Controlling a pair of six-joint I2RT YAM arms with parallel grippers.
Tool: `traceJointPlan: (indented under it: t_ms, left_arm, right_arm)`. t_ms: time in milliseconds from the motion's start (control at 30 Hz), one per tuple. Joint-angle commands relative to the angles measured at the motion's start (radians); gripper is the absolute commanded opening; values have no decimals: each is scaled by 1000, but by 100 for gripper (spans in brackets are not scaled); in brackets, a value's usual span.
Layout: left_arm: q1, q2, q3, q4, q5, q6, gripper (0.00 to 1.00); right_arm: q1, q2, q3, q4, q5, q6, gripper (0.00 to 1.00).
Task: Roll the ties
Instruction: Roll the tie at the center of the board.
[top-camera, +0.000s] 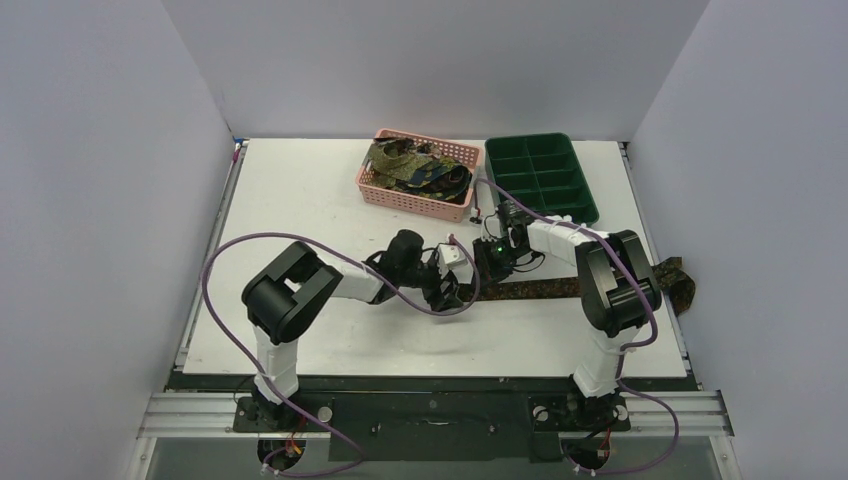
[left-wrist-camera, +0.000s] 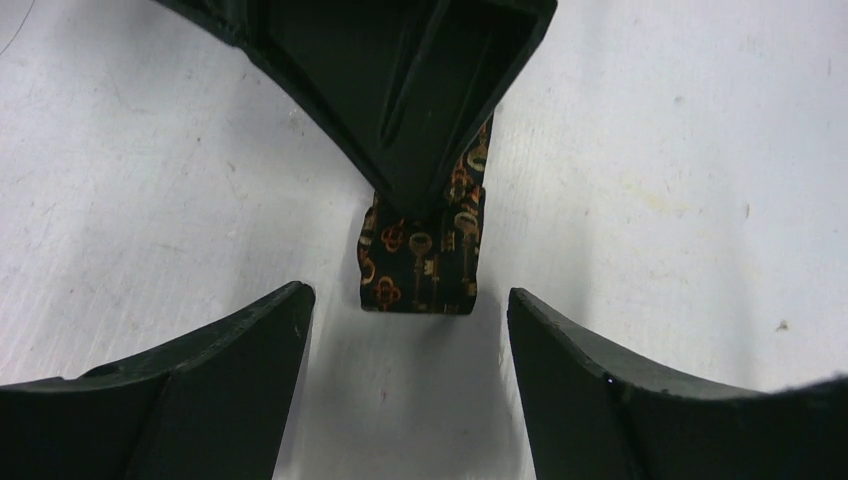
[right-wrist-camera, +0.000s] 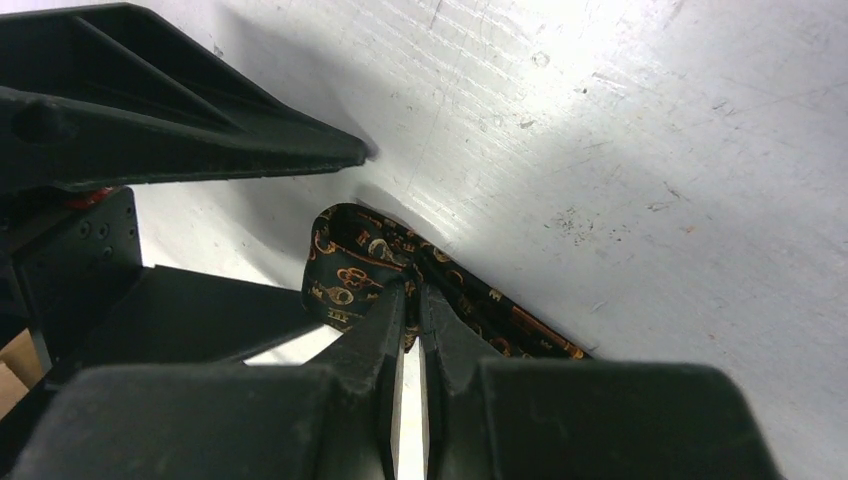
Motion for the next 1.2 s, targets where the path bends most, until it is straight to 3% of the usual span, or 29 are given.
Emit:
traceJointPlan:
  t_ms: [0, 133, 333, 400, 500, 600, 833, 1033, 1167]
  left_arm:
    - [-24, 75, 15, 95, 4, -113, 70]
    - [-41, 128, 42, 139, -11, -137, 65]
    - [-51, 115, 32, 39, -83, -14, 32]
    - [-48, 81, -7, 11, -109, 38, 27]
    - [-48, 55, -45, -22, -129, 82, 26]
    - [-53, 56, -40, -34, -132, 73, 26]
    - [-59, 63, -20, -37, -140, 51, 26]
    - [-59, 66, -22, -39, -140, 43, 27]
    - [-59, 63, -26, -43, -134, 51, 27]
  right_arm:
    - [21, 29, -41, -25, 157, -67, 0]
    - [20, 22, -46, -23, 159, -67, 0]
    - [2, -17, -2, -54, 87, -42, 0]
    - [-34, -43, 10, -92, 18, -9, 10]
    - [-78, -93, -9, -99, -81, 57, 34]
    - [-83, -88, -21, -80, -143, 92, 41]
    - [-52, -47, -53, 28, -190, 189, 41]
    - [-28, -18, -76, 53, -158, 174, 37]
    - [-40, 25, -70, 54, -97, 155, 20]
